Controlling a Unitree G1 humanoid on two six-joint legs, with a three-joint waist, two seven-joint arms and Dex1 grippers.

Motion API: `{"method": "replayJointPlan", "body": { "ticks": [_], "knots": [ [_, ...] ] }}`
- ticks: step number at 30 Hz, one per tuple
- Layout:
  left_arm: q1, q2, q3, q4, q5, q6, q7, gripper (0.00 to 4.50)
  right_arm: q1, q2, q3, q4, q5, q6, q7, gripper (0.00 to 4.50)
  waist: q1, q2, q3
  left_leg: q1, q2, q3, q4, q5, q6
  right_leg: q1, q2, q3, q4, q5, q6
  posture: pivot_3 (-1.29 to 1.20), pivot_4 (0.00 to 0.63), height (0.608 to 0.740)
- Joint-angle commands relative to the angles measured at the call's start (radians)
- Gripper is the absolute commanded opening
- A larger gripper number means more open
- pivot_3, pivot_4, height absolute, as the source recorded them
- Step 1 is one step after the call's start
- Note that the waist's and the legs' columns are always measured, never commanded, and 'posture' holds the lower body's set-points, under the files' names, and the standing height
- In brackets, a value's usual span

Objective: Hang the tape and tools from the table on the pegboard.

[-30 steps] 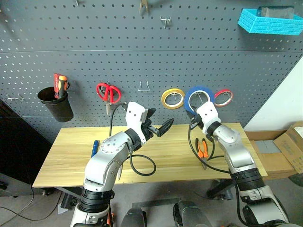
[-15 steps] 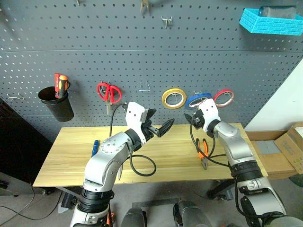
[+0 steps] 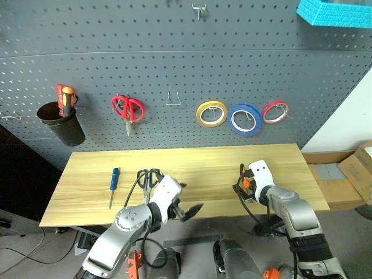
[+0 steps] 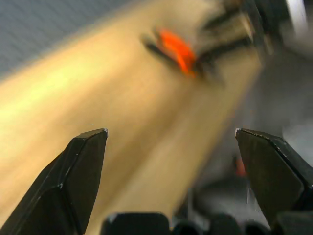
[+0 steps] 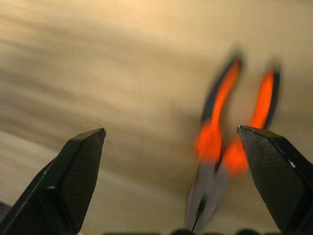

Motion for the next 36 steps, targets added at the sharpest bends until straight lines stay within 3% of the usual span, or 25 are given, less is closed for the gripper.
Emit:
{"method": "replayJointPlan", "body": {
  "ticks": [1, 8, 11, 20, 25, 27, 31, 36],
  "knots": [
    [-0.022, -0.005, -0.006, 0.002, 0.019, -0.062, -0.027, 4.5, -0.119, 0.011, -0.086, 0.104, 0.01, 0.051, -0.068, 4.48, -0.006, 0.001, 0.019, -0.003, 0.0, 0.001, 0.0, 0.0, 0.0, -0.003, 0.0, 0.001, 0.0, 0.0, 0.0, -0.04, 0.276, 0.74],
    [-0.055, -0.021, 0.02, 0.011, 0.015, -0.051, -0.029, 4.5, -0.282, -0.006, -0.14, 0.355, 0.013, 0.017, -0.131, 4.48, -0.014, -0.001, 0.036, -0.024, -0.002, 0.002, -0.001, -0.001, 0.004, -0.021, 0.0, 0.001, 0.0, 0.006, 0.006, -0.02, 0.303, 0.74],
    [-0.047, -0.018, 0.034, -0.005, 0.011, -0.042, -0.025, 4.5, -0.312, -0.001, -0.152, 0.417, 0.022, 0.02, -0.144, 4.48, -0.014, -0.001, 0.043, -0.026, 0.0, 0.001, -0.002, -0.007, 0.012, -0.021, -0.005, 0.0, 0.0, 0.004, 0.004, -0.01, 0.308, 0.74],
    [-0.01, -0.02, 0.058, -0.052, 0.011, -0.016, -0.006, 4.5, -0.372, 0.015, -0.152, 0.554, 0.032, 0.015, -0.166, 4.48, -0.018, -0.007, 0.056, -0.024, -0.003, -0.001, 0.0, -0.007, 0.012, -0.019, -0.012, -0.001, -0.002, 0.002, 0.007, 0.02, 0.316, 0.74],
    [-0.004, -0.025, 0.059, -0.063, 0.012, -0.009, 0.0, 4.5, -0.415, 0.0, -0.13, 0.613, 0.025, -0.033, -0.143, 2.99, -0.019, -0.007, 0.057, -0.022, -0.002, -0.001, 0.0, -0.007, 0.012, -0.018, -0.01, -0.002, -0.001, 0.0, 0.012, 0.02, 0.312, 0.74],
    [-0.008, -0.03, 0.056, -0.059, 0.013, -0.012, 0.002, 4.5, -0.424, -0.007, -0.114, 0.626, 0.02, -0.055, -0.125, 2.78, -0.019, -0.007, 0.057, -0.022, -0.002, -0.001, 0.0, -0.007, 0.012, -0.018, -0.009, -0.002, -0.001, 0.0, 0.012, 0.02, 0.304, 0.74],
    [-0.011, -0.046, 0.059, -0.06, 0.004, -0.01, 0.009, 4.5, -0.411, -0.031, -0.042, 0.566, 0.011, -0.108, -0.042, 2.78, -0.02, -0.007, 0.057, -0.022, -0.002, 0.0, 0.0, -0.007, 0.012, -0.018, -0.009, -0.002, -0.001, 0.0, 0.012, 0.02, 0.289, 0.74],
    [0.046, -0.086, 0.123, -0.132, -0.074, 0.042, 0.038, 4.5, -0.296, -0.084, 0.072, 0.212, 0.044, -0.199, 0.127, 2.78, -0.019, -0.007, 0.057, -0.025, -0.002, -0.002, -0.001, -0.007, 0.012, -0.021, -0.011, -0.002, -0.001, 0.001, 0.01, 0.01, 0.258, 0.74]
  ]
}}
